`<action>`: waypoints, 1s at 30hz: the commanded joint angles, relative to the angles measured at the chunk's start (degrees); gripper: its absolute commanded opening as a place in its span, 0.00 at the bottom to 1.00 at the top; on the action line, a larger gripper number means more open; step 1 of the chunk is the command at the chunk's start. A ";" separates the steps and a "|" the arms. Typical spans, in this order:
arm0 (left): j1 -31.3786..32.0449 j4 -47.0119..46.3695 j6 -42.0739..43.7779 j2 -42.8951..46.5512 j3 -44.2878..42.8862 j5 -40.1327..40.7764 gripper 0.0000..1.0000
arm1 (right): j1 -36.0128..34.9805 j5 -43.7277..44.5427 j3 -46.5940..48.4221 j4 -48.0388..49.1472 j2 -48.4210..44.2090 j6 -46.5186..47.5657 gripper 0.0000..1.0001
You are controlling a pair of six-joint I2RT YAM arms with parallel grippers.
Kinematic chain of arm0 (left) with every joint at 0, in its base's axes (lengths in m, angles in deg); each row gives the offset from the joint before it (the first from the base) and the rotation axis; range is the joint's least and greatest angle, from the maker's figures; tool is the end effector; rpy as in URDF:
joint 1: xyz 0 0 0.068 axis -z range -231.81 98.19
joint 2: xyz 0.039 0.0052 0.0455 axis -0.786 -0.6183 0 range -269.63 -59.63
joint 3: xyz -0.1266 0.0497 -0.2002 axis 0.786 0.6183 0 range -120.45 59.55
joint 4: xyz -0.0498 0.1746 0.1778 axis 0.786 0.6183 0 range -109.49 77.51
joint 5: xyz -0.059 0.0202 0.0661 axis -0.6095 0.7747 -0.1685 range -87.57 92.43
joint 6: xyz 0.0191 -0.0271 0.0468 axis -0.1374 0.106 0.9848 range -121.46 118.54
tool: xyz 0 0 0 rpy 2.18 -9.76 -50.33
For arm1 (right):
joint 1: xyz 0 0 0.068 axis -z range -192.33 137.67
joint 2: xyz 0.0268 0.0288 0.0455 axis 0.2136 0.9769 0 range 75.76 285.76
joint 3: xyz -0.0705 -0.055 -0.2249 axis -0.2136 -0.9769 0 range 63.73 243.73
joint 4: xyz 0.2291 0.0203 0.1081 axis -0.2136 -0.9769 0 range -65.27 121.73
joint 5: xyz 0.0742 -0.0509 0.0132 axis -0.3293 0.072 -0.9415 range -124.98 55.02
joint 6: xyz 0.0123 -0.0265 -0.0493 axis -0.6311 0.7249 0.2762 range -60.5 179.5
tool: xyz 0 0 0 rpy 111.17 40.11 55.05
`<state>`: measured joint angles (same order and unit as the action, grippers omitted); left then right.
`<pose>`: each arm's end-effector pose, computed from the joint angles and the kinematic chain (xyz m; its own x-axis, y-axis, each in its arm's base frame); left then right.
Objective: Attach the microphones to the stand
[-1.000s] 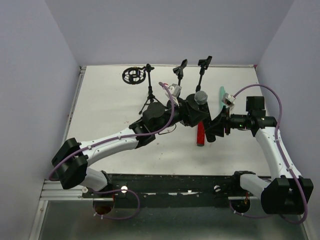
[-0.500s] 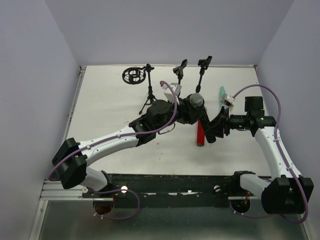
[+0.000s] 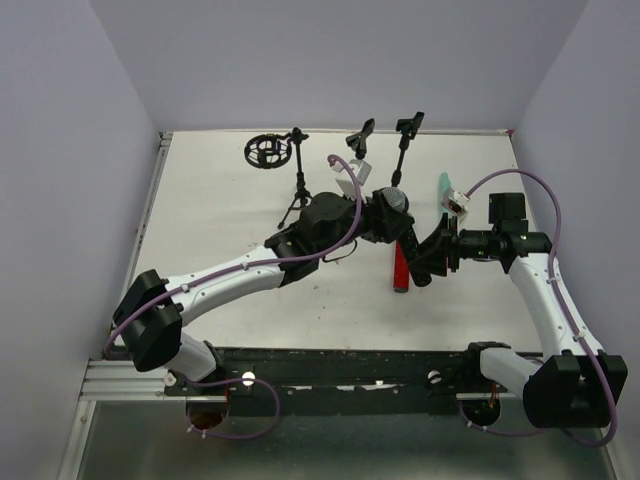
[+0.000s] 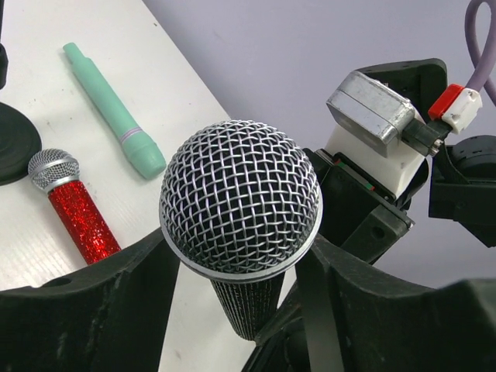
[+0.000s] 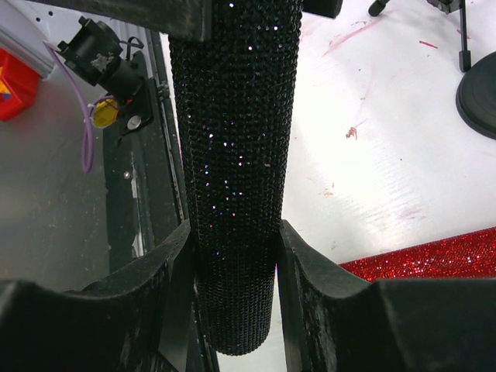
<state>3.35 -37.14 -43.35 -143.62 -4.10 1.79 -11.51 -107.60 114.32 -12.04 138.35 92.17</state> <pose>0.2015 -0.2903 0.3127 -0.5721 -0.3467 -0.7433 0.5978 0.4441 -0.6674 0.2068 0.0357 0.2577 -0.4086 -0.1554 -0.8994 -0.8944 0.2644 0.3606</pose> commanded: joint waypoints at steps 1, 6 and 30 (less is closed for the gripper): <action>0.13 -0.11 -1.00 -1.62 -1.82 -2.17 0.62 | -0.20 -2.70 0.48 -0.97 0.08 1.00 0.12; 0.13 -0.10 -1.62 -1.97 -2.26 -2.61 0.47 | -0.20 -2.70 0.56 -0.97 0.34 1.08 0.12; -12.86 28.25 23.68 33.53 -0.29 5.21 0.00 | -0.12 -3.41 2.06 -4.31 -0.62 4.34 1.00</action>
<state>-3.71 -23.69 -30.72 -115.07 4.38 4.67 -11.62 -109.68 115.04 -14.93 138.15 94.99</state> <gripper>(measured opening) 0.506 0.998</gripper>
